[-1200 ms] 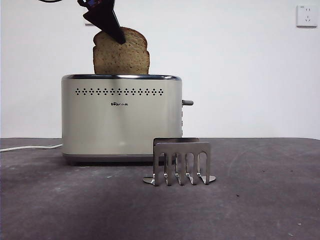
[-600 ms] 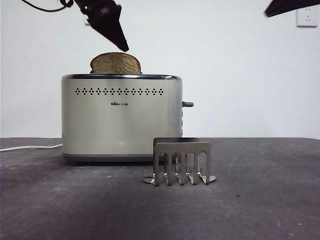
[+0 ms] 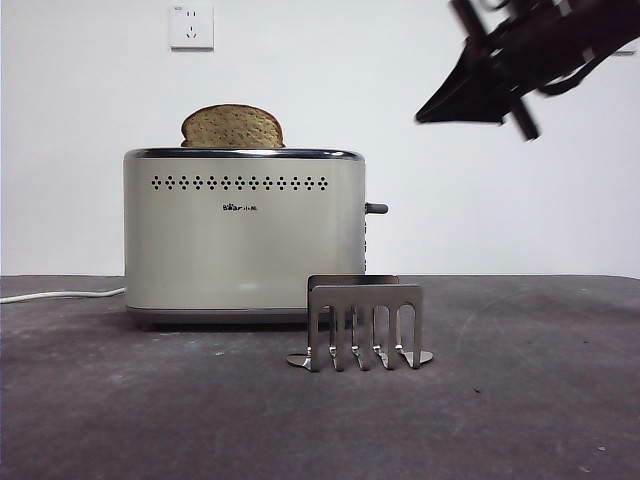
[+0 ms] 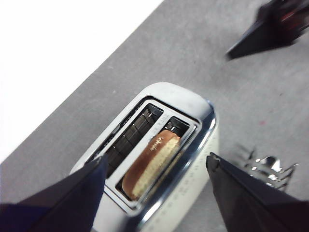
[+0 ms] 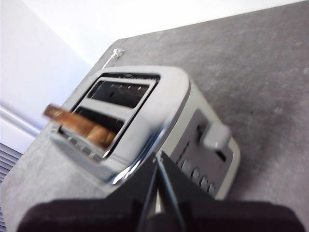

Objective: Pick up a slice of bread from the rack,put the bread on the toaster,press the button

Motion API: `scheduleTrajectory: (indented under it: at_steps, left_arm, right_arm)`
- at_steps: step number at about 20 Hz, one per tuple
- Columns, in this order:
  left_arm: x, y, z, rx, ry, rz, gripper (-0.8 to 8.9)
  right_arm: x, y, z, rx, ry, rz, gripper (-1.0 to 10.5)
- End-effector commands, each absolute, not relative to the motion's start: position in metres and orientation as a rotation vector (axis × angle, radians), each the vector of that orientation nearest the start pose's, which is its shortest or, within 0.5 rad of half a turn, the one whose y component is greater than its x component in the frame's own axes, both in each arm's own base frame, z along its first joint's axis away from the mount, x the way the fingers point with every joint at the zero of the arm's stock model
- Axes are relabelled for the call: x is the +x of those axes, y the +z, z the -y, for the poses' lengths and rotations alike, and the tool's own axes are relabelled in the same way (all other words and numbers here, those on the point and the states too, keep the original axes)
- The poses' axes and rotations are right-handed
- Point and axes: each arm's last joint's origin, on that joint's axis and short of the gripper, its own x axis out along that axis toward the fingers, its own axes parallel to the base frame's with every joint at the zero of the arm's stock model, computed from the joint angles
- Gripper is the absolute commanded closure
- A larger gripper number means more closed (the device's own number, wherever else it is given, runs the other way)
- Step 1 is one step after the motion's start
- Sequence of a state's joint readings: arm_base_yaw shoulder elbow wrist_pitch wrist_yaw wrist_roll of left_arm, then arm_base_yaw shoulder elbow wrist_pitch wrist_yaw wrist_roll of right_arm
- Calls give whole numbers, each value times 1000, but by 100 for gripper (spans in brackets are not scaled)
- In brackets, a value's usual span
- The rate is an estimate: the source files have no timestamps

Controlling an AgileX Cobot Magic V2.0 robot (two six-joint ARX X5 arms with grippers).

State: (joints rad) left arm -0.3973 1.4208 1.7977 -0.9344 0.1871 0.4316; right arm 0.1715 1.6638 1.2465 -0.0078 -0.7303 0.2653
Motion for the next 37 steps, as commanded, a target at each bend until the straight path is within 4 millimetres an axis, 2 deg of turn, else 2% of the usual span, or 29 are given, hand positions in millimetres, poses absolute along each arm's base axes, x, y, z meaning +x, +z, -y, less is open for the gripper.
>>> scheduleTrajectory:
  at_steps: [1,6,12,19,28,37]
  left_arm:
    - [228,469,102,392,-666,-434,464]
    - [201,480,91,348,-654,-428,468]
    - [185,486,84,347,-652,-414,468]
    - [184,485,83,348,-654,-427,468]
    - [184,485,83,348,-654,-427,468]
    - [183,484,83,349,-654,-438,468]
  right_arm:
    - [386,279,-94,374,843,-553,959]
    - [416,263,-110,376,853,-582,959]
    - [432,234,-122,369,813,-636,959]
    - [437,207,-128,357,791,-704,959]
    - [437,153,-128,263,687,-896,959]
    - [437,149,-128,258,689,-904,959]
